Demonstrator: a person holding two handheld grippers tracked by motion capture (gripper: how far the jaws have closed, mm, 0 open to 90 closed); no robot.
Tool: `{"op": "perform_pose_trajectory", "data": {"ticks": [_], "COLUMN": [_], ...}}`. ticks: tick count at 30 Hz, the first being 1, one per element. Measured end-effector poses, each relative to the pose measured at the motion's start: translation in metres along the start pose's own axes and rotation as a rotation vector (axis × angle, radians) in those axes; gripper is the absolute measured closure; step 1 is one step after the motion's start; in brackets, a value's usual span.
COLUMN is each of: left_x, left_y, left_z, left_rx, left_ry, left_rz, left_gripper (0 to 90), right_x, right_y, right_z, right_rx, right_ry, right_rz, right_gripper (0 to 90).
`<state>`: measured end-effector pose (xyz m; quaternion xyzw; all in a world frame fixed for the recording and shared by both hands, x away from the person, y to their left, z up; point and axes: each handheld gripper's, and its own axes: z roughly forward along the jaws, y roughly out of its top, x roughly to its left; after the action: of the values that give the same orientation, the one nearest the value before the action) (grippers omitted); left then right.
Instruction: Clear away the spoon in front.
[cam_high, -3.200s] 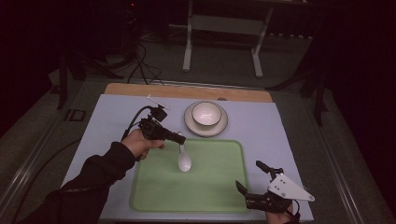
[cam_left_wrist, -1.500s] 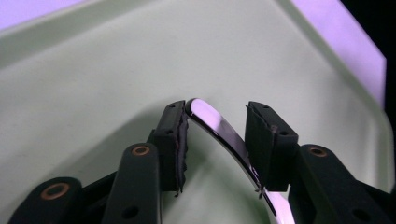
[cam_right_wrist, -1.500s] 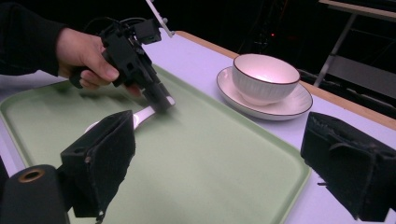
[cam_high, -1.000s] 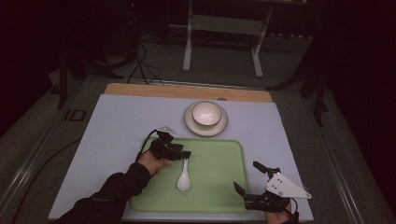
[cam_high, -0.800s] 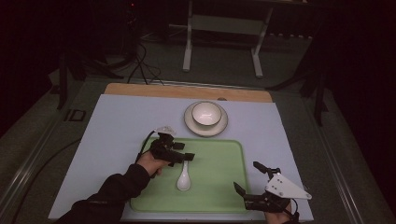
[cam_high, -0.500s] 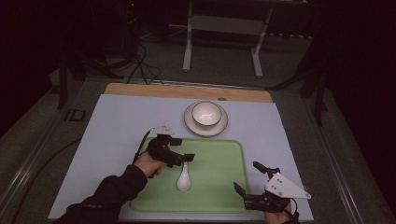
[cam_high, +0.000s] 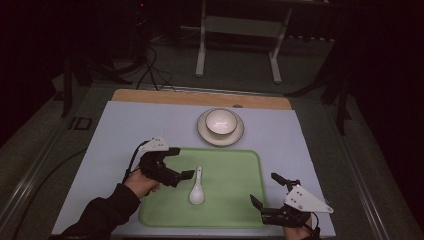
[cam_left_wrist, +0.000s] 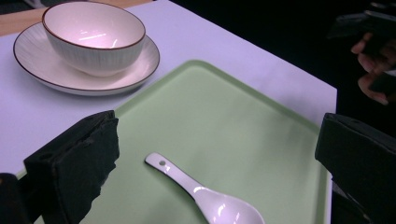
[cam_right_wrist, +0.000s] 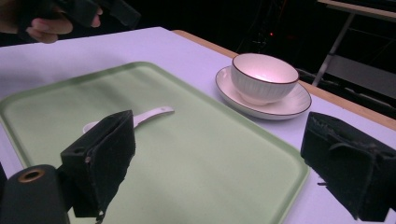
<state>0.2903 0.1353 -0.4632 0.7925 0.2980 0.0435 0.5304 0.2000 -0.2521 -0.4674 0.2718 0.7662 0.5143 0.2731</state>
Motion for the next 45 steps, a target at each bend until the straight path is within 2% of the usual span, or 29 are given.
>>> {"op": "perform_pose_trajectory", "data": {"ticks": [4, 8, 13, 17, 23, 28, 31, 39, 43, 45], "left_x": [-0.004, -0.006, -0.004, -0.003, 0.004, 0.008, 0.011, 0.015, 0.013, 0.013], "left_y": [-0.007, -0.017, -0.028, -0.035, -0.048, -0.057, -0.061, -0.071, -0.077, -0.079], "left_z": [-0.009, -0.016, -0.024, -0.030, -0.040, -0.048, -0.051, -0.053, -0.053, -0.053], "left_rx": [-0.002, -0.001, -0.020, -0.023, -0.036, -0.046, -0.052, -0.044, -0.045, -0.047], "left_ry": [0.008, 0.007, 0.004, 0.029, 0.031, 0.028, 0.034, 0.035, 0.021, 0.027], "left_rz": [0.036, 0.038, 0.019, 0.039, 0.005, -0.007, 0.001, 0.006, -0.018, -0.020], "left_gripper": [0.0, 0.0, 0.0, 0.0, 0.0, 0.0, 0.0, 0.0, 0.0, 0.0], "right_x": [0.000, 0.000, 0.000, 0.001, 0.001, 0.000, 0.000, 0.000, 0.000, 0.000], "right_y": [0.000, 0.000, 0.000, 0.000, -0.001, -0.001, -0.001, -0.002, -0.002, -0.002], "right_z": [0.000, 0.000, 0.000, 0.001, 0.001, 0.001, 0.001, 0.001, 0.001, 0.001], "right_rx": [0.001, 0.002, 0.002, 0.004, 0.006, 0.006, 0.005, 0.006, 0.006, 0.007], "right_ry": [0.000, 0.001, -0.001, 0.000, 0.000, 0.001, 0.000, 0.000, -0.001, -0.001], "right_rz": [-0.001, -0.001, -0.002, -0.006, -0.003, 0.000, 0.000, -0.002, -0.002, -0.002], "right_gripper": [10.2, 10.2, 10.2, 10.2, 10.2, 10.2, 10.2, 10.2, 10.2, 10.2]}}
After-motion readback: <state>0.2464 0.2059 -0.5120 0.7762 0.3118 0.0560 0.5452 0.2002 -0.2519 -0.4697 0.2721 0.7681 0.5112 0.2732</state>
